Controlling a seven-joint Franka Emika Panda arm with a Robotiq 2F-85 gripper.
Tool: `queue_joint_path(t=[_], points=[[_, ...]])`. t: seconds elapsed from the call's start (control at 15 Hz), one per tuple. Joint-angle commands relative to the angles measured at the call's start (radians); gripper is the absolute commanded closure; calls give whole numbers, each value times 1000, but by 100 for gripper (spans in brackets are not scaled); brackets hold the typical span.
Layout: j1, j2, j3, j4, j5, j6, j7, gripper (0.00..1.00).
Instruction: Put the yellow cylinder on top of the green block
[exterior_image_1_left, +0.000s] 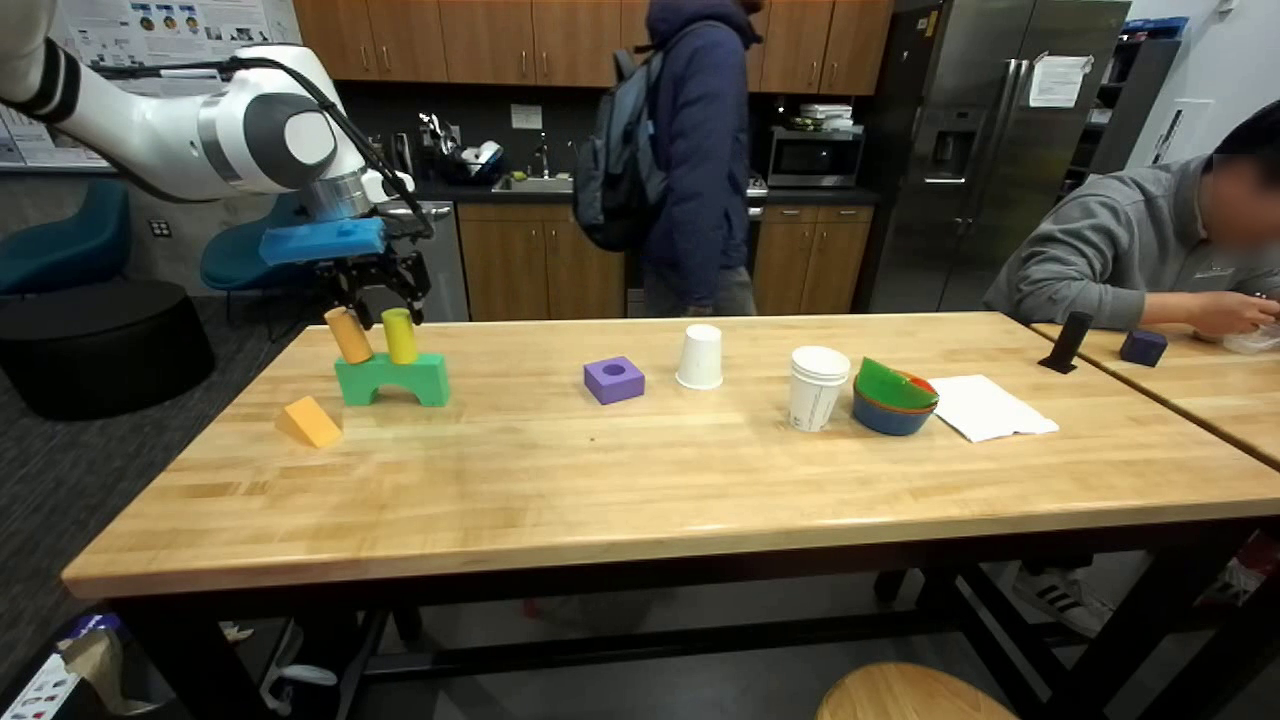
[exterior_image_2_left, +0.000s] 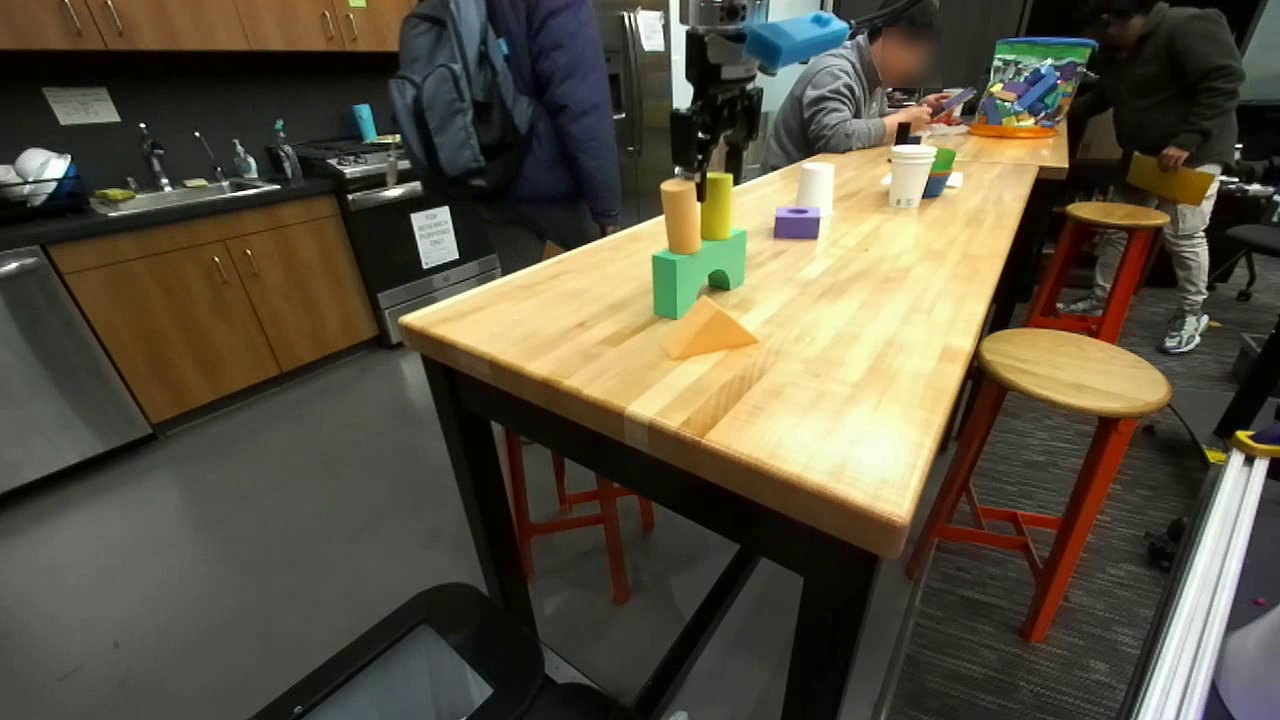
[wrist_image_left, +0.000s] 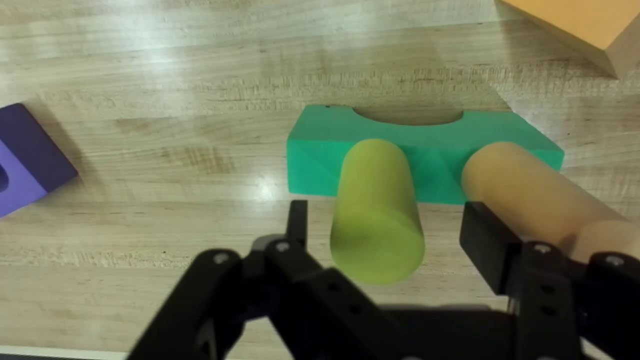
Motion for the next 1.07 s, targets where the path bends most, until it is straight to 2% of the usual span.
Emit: queue_joint_path(t=[0.0,0.6,0.67,0.8,1.0], points=[[2,0,-1,2,1,-2,0,21],[2,1,-1,3,1,-2,0,21],[1,0,-2,3,0,-2,-1,5],[1,0,-2,1,-1,1,0,1],[-1,-1,-3,-1,1,4,-1,0]])
